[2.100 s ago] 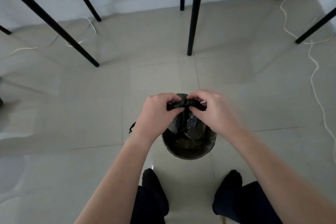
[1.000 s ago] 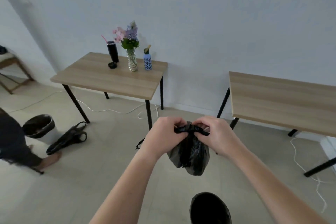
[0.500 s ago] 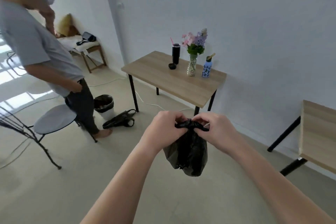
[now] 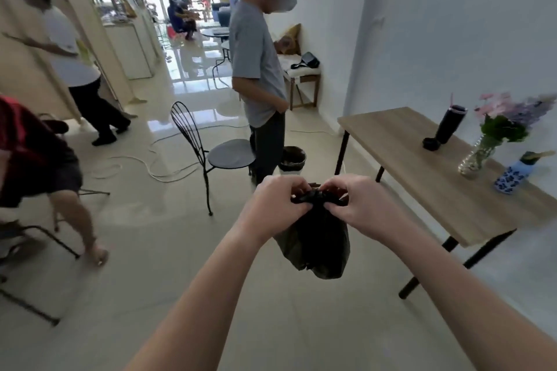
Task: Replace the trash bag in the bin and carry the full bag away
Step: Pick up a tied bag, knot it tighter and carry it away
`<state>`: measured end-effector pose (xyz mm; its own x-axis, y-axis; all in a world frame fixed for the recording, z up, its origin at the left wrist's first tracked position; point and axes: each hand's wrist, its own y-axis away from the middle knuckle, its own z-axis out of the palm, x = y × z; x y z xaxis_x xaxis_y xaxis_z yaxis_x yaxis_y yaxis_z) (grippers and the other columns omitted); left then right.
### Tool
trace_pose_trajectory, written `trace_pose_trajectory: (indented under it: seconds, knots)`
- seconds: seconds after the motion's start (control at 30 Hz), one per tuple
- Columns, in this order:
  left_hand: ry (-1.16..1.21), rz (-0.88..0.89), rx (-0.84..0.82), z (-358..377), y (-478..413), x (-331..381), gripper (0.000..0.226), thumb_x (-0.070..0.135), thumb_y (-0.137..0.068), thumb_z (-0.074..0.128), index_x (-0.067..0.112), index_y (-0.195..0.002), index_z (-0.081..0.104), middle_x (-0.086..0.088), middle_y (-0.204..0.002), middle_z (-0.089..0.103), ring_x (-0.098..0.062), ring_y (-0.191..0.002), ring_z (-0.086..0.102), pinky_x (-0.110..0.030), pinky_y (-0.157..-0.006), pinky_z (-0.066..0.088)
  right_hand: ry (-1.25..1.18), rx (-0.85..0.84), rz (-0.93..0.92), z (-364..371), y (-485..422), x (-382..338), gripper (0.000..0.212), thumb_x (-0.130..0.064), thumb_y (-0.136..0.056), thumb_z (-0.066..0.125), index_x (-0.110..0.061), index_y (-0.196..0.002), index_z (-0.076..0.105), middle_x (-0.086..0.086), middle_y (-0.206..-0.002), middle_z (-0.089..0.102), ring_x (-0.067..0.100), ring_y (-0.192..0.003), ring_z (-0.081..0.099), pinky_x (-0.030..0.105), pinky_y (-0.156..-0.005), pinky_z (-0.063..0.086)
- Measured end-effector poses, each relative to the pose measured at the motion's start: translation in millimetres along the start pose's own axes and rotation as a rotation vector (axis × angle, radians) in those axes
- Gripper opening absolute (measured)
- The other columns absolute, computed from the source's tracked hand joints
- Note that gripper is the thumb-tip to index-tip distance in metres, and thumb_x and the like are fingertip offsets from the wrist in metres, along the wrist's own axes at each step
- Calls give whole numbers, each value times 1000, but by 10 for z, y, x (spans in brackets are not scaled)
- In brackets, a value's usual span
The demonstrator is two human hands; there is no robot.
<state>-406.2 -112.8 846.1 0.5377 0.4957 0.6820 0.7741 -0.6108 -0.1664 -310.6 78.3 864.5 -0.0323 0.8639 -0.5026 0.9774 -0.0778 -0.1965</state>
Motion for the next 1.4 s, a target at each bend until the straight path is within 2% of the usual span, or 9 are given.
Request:
trace_pose_trajectory:
  seconds: [0.1, 0.2, 0.37, 0.47, 0.6, 0.7, 0.97, 1.2, 1.4]
  knots:
    - [-48, -68, 91, -399, 202, -280, 13, 28, -86, 79, 33, -98, 78, 17, -89, 73, 6, -81, 65, -20, -72, 54, -12, -32, -108, 282, -352, -338, 27, -20, -84, 80, -27, -110, 76, -14, -96, 69, 4, -89, 65, 29, -84, 57]
    - [-87, -155, 178, -843, 434, -622, 13, 28, -83, 79, 33, -95, 79, 15, -87, 73, 4, -80, 65, -18, -70, 50, -32, -91, -208, 621, -727, -795, 28, -20, -83, 80, -27, -109, 76, -13, -98, 70, 7, -92, 66, 33, -85, 58]
    - [-117, -275, 290, -1643, 816, -1218, 13, 33, -80, 78, 35, -92, 77, 16, -85, 74, 1, -80, 68, -24, -74, 55, -76, -144, -338, 1139, -1249, -1669, 27, -19, -83, 81, -27, -108, 76, -14, -96, 70, 4, -88, 66, 31, -84, 59]
    - [-161, -310, 364, -2139, 1059, -1547, 13, 32, -81, 78, 34, -93, 79, 17, -85, 75, 3, -79, 68, -20, -72, 51, -104, -178, -407, 1479, -1533, -2206, 26, -22, -82, 78, -30, -107, 75, -14, -94, 70, 5, -87, 67, 34, -83, 59]
    - [-197, -337, 463, -2729, 1475, -1957, 13, 30, -82, 79, 30, -94, 80, 14, -86, 76, -2, -82, 70, -31, -80, 59, -133, -217, -498, 1880, -1801, -2971, 26, -20, -82, 75, -27, -107, 76, -12, -94, 72, 8, -87, 67, 32, -84, 56]
    - [-238, -392, 524, -3084, 1821, -2238, 12, 32, -83, 79, 30, -95, 79, 16, -86, 74, 2, -82, 68, -32, -78, 60, -161, -270, -589, 2193, -1945, -3496, 25, -17, -83, 75, -28, -105, 76, -13, -93, 71, 6, -87, 67, 30, -83, 56]
    - [-258, -576, 686, -3837, 2701, -2787, 11, 30, -87, 82, 33, -97, 79, 17, -91, 75, 8, -84, 66, -7, -68, 45, -241, -380, -831, 3072, -2280, -4753, 25, -19, -80, 77, -32, -101, 76, -17, -90, 69, 4, -85, 65, 35, -81, 58]
    - [-283, -814, 828, -4280, 3286, -3259, 11, 29, -86, 82, 35, -94, 77, 17, -91, 75, 4, -80, 66, -15, -66, 45, -274, -514, -1025, 3829, -2518, -5724, 24, -22, -83, 79, -30, -106, 77, -17, -95, 71, 4, -91, 65, 29, -87, 57]
    - [-334, -1025, 971, -4625, 3712, -3621, 12, 30, -79, 82, 32, -90, 77, 16, -87, 75, 2, -81, 68, -27, -76, 56, -305, -664, -1151, 4432, -2678, -6522, 25, -26, -84, 77, -35, -106, 73, -19, -98, 70, 2, -94, 65, 31, -88, 58]
